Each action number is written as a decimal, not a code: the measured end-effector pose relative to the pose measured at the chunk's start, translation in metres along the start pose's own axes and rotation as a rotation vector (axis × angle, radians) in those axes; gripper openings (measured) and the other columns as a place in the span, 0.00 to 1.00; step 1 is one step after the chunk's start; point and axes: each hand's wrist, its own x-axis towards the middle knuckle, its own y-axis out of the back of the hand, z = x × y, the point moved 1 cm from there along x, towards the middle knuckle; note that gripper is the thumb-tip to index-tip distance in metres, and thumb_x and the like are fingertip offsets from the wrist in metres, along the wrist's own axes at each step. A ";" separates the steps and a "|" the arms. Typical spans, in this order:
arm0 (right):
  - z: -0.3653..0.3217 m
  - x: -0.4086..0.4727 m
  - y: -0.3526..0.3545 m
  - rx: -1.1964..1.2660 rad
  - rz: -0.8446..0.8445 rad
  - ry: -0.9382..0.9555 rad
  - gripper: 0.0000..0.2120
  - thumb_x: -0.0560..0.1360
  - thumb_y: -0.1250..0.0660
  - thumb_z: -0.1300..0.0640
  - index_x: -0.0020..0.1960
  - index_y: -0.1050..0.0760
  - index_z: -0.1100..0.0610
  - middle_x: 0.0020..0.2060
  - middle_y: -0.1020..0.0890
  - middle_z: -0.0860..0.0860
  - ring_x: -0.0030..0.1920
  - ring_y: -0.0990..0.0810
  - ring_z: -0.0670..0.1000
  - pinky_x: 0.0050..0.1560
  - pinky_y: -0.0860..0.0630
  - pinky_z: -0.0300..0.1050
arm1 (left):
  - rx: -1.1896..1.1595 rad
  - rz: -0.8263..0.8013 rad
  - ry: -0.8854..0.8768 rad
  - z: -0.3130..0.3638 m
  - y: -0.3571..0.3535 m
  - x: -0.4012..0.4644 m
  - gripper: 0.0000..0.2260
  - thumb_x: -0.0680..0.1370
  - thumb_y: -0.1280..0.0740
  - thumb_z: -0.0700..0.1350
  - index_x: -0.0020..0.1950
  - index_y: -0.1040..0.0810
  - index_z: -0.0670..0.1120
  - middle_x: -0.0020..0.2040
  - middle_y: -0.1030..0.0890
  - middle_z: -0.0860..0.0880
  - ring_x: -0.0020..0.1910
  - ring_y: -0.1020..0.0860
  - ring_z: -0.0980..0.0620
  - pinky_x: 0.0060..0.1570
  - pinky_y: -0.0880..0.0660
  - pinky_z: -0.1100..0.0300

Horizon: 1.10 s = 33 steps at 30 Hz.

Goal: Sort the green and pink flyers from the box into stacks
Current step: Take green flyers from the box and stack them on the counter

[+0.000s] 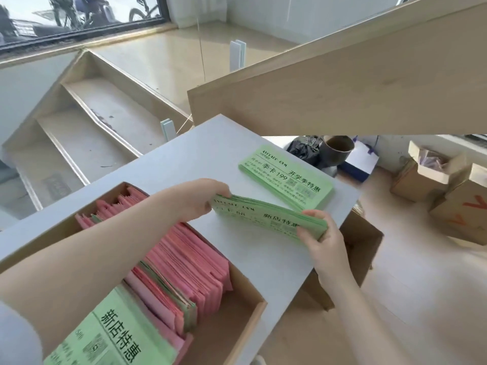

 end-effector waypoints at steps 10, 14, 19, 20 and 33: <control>0.001 -0.003 -0.018 0.140 0.263 0.081 0.08 0.78 0.38 0.60 0.45 0.24 0.64 0.36 0.23 0.48 0.35 0.28 0.38 0.40 0.33 0.23 | -0.509 0.285 0.085 -0.012 -0.019 0.022 0.08 0.77 0.34 0.39 0.55 0.24 0.41 0.50 0.27 0.47 0.50 0.28 0.50 0.65 0.30 0.57; -0.003 0.005 -0.026 0.143 0.380 0.049 0.13 0.79 0.39 0.57 0.36 0.26 0.58 0.31 0.32 0.54 0.29 0.36 0.41 0.31 0.37 0.32 | -0.559 0.342 0.092 -0.006 -0.022 0.024 0.11 0.78 0.40 0.33 0.54 0.21 0.43 0.54 0.28 0.44 0.50 0.29 0.49 0.62 0.28 0.56; -0.007 0.022 -0.027 0.261 0.479 -0.035 0.19 0.78 0.40 0.47 0.34 0.34 0.59 0.34 0.32 0.54 0.35 0.36 0.51 0.36 0.39 0.45 | -0.687 0.271 0.127 0.001 -0.019 0.026 0.03 0.77 0.34 0.39 0.49 0.26 0.41 0.50 0.28 0.46 0.38 0.27 0.52 0.56 0.27 0.59; -0.008 0.025 -0.026 0.307 0.506 -0.066 0.20 0.78 0.40 0.46 0.34 0.34 0.58 0.34 0.31 0.54 0.36 0.35 0.51 0.37 0.38 0.44 | -0.668 0.245 0.133 0.001 -0.019 0.026 0.04 0.77 0.33 0.41 0.48 0.26 0.42 0.48 0.26 0.47 0.40 0.26 0.52 0.58 0.28 0.59; -0.001 0.027 -0.026 0.270 0.426 0.023 0.11 0.78 0.37 0.51 0.39 0.29 0.55 0.35 0.24 0.49 0.35 0.26 0.43 0.40 0.29 0.40 | -0.564 0.160 0.165 0.015 -0.029 0.028 0.12 0.80 0.41 0.51 0.46 0.28 0.44 0.47 0.24 0.46 0.44 0.23 0.51 0.50 0.21 0.53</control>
